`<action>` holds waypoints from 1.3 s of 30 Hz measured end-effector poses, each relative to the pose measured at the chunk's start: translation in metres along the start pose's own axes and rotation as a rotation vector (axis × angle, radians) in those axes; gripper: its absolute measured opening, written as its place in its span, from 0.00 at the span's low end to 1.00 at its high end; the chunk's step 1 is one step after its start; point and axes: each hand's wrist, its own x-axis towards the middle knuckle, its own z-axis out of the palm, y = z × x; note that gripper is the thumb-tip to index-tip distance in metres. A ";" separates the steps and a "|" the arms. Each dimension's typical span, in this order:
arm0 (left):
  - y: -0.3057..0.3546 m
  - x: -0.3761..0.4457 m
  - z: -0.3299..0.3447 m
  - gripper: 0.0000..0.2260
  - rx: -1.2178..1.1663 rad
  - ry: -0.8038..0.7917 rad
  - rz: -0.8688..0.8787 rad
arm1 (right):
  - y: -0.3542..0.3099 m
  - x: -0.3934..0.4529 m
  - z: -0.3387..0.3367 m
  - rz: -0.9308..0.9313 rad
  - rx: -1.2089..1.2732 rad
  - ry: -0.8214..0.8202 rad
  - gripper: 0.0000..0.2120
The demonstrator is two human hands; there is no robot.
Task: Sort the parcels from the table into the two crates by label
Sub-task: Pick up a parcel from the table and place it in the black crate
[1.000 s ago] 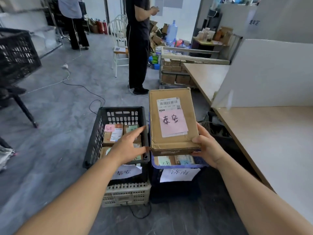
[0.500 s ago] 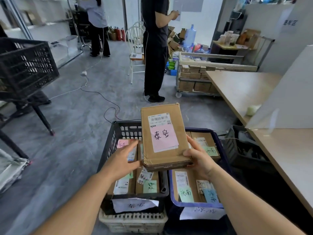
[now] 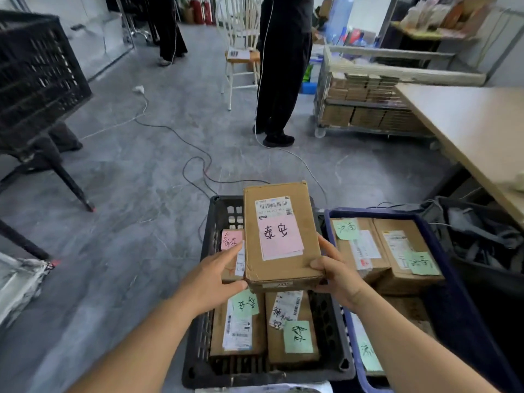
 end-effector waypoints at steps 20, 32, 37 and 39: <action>-0.134 0.132 0.031 0.40 0.401 0.032 -0.077 | 0.106 0.181 0.047 0.144 0.058 0.028 0.39; -0.125 0.133 0.027 0.38 0.423 0.022 -0.115 | 0.080 0.192 0.073 0.274 -0.514 0.051 0.36; -0.088 0.124 0.018 0.36 0.433 0.013 -0.086 | 0.038 0.169 0.069 0.190 -0.988 0.214 0.37; -0.065 0.120 0.014 0.35 0.434 0.009 -0.039 | 0.017 0.145 0.066 0.105 -1.113 0.249 0.31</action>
